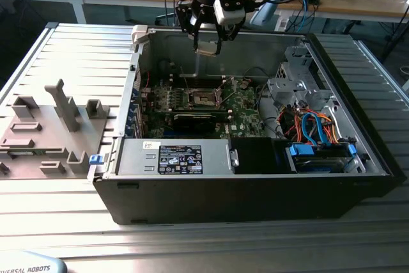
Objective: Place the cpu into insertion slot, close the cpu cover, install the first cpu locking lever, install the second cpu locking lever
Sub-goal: 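Place the cpu into insertion slot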
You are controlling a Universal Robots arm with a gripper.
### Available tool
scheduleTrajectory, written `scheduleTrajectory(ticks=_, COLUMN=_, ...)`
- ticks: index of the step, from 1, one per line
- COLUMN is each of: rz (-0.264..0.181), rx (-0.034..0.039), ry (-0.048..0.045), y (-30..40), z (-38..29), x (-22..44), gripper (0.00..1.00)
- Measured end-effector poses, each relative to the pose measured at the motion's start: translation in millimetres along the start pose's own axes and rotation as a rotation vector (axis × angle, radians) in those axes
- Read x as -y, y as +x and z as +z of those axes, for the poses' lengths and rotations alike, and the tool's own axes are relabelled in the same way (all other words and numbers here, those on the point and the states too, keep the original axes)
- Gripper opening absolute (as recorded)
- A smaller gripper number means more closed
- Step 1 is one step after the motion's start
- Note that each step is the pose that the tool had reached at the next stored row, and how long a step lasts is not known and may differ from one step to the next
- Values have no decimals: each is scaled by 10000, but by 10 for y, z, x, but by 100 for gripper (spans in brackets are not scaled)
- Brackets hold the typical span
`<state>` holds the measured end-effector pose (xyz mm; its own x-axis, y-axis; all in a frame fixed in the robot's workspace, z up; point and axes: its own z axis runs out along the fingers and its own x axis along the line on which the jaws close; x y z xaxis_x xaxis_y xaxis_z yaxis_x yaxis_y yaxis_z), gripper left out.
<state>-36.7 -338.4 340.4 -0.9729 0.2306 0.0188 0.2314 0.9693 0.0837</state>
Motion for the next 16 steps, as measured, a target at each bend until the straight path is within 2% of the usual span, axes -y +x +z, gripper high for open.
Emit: scheduleTrajectory(ticks=16, rz=90, rx=7, ry=-1, y=0, z=0, x=0, gripper=54)
